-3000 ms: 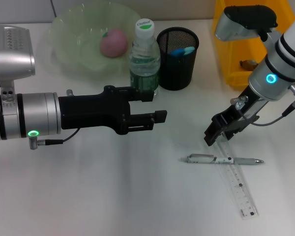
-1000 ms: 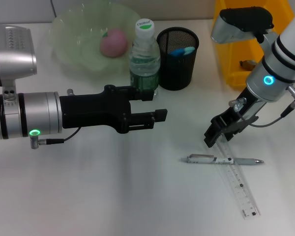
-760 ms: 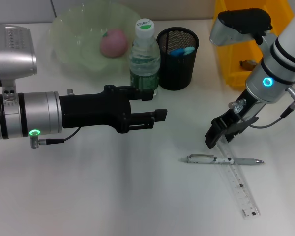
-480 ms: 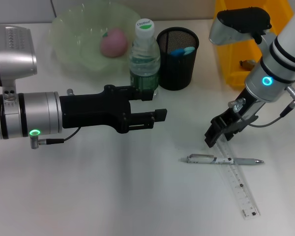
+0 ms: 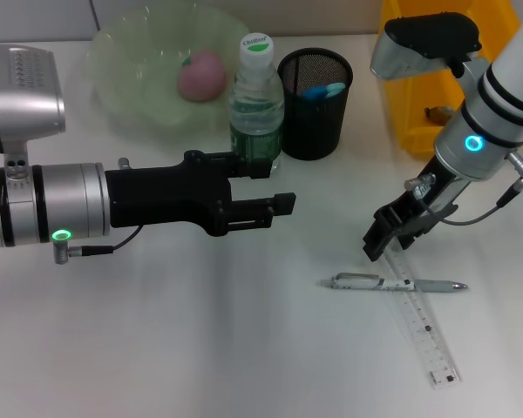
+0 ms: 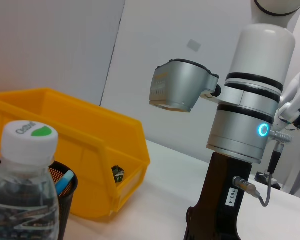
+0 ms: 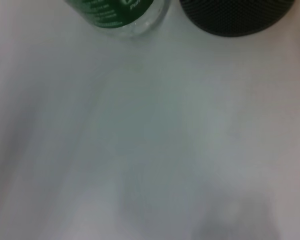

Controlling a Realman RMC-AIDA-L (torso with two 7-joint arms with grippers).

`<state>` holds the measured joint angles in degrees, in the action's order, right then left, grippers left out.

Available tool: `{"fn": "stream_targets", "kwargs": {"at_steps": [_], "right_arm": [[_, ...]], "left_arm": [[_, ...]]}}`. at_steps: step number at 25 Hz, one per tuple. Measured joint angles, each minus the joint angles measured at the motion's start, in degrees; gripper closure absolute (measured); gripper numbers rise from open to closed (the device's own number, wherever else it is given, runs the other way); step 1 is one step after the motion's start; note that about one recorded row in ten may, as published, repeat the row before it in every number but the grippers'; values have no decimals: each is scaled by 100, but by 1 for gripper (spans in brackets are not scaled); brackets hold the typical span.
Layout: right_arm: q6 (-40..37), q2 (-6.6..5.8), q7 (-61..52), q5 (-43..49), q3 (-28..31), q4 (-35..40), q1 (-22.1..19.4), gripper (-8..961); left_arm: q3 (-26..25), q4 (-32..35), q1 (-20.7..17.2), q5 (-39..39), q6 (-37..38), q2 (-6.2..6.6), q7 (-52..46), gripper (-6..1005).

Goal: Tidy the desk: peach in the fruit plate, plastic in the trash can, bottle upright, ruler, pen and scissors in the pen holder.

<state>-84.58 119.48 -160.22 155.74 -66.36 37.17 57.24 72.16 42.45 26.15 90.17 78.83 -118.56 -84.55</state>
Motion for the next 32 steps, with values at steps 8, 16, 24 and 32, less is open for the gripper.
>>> {"fn": "stream_targets", "kwargs": {"at_steps": [8,16,24,32], "right_arm": [[-14,6,25,-1,0,0,8,509],[-50,14,78,-93,-143,-63,63,557],[-48,14,79,-118,-148,-76,93,558],[-58,-5,83,-186,-81,119,5,558]], "left_arm": [[0,0,4,0,0,0,0,341],[0,0,13,0,1,0,0,341],[0,0,13,0,1,0,0,341],[0,0,13,0,0,-7,59,341]]}}
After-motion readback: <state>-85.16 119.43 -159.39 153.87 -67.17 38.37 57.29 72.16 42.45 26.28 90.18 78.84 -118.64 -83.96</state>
